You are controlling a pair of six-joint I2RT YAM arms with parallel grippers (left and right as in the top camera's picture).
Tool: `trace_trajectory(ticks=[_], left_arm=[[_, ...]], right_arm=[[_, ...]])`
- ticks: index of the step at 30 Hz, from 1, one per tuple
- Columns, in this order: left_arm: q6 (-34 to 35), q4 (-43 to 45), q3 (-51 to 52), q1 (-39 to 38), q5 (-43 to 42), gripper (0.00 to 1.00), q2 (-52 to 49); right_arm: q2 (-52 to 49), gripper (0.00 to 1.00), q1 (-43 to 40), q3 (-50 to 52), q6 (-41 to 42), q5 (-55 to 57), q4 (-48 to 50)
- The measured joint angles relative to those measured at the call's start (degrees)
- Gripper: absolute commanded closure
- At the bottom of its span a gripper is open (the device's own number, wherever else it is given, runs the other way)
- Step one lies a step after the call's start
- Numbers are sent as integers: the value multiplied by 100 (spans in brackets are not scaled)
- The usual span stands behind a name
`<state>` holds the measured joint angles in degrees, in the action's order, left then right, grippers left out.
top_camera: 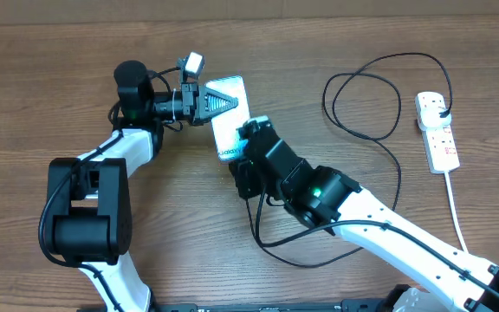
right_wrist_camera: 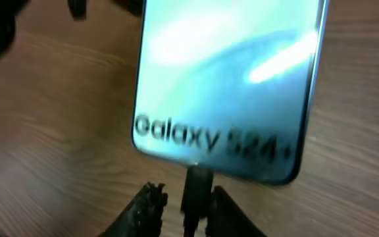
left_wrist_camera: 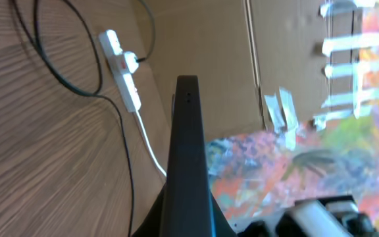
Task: Plug charger to phone and switch on socket
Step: 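Lower the phone with the left gripper toward the table, tilting it flat, then lay the phone screen-up on the table with the left gripper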
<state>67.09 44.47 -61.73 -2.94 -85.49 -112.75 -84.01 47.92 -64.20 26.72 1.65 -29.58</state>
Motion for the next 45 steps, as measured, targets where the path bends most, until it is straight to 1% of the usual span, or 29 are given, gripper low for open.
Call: trace_trajectory(ticks=[4,8,10,11,14,17,18,20,21,22,23,25,26,27,28,29,31,32,34,35,38,41,45], left_arm=[[28,188,26,-68,229,96,0],[319,243,31,-149,927,96,0],[472,501,35,-243,1362,96,0],[564,671,33,-393,1650,96,0],[625,734,-28,-892,2124,96,0],[485,481,-317,-1502,2492,94,-2],[321,81,-463,-1663,2570,94,0],[-118,-992,-785,-1934,2750,94,-4],[-503,-1716,-907,-2020,2811,94,0],[-745,-2127,-927,-2037,2898,95,0],[-1132,-2981,-1010,-2026,3012,96,0],[-1705,-3965,-1029,-1937,3185,96,-4],[-2240,-4767,-1014,-1814,3263,96,-4],[-2726,-5353,-1001,-1663,3344,96,-11],[-3115,-5779,-1029,-1532,3421,96,-22],[-3532,-6279,-1047,-1368,3495,96,-22],[-4133,-6889,-1051,-1062,3711,96,-22],[-4400,-7064,-1051,-879,3803,96,-22],[-4728,-7108,-1051,-658,3834,96,-22],[-5031,-7077,-1051,-457,3773,94,-22],[-5399,-6948,-1051,-365,3593,91,-22],[-5683,-6339,-1054,-748,3344,90,-22],[-5477,-5337,-1045,-1113,3215,92,-72]], right_arm=[[72,49,-42,-232,-7,-166,-387],[531,30,-105,-516,-9,-166,-922],[920,22,-210,-660,-7,-42,-1182],[1217,20,-295,-741,-7,120,-1394],[1956,15,-529,-822,0,658,-1858],[2688,9,-713,-866,2,1366,-2323],[2883,8,-750,-868,0,1589,-2430],[3152,7,-767,-872,4,1963,-2629],[3289,6,-778,-872,4,2188,-2682],[3348,6,-778,-872,2,2293,-2684],[3401,6,-778,-876,7,2420,-2682],[3401,5,-778,-876,7,2573,-2623],[3322,5,-780,-876,7,2653,-2553],[3279,5,-780,-876,7,2691,-2531],[3145,2,-780,-876,7,2730,-2503],[3073,1,-780,-876,15,2739,-2459],[2815,0,-780,-876,79,2736,-2323],[2562,0,-780,-876,177,2710,-2194],[2347,0,-780,-876,227,2660,-2081],[2107,0,-780,-874,273,2524,-1893],[1873,0,-780,-874,321,2310,-1725],[1808,0,-780,-872,374,2063,-1600],[1827,0,-780,-872,417,1996,-1657]])
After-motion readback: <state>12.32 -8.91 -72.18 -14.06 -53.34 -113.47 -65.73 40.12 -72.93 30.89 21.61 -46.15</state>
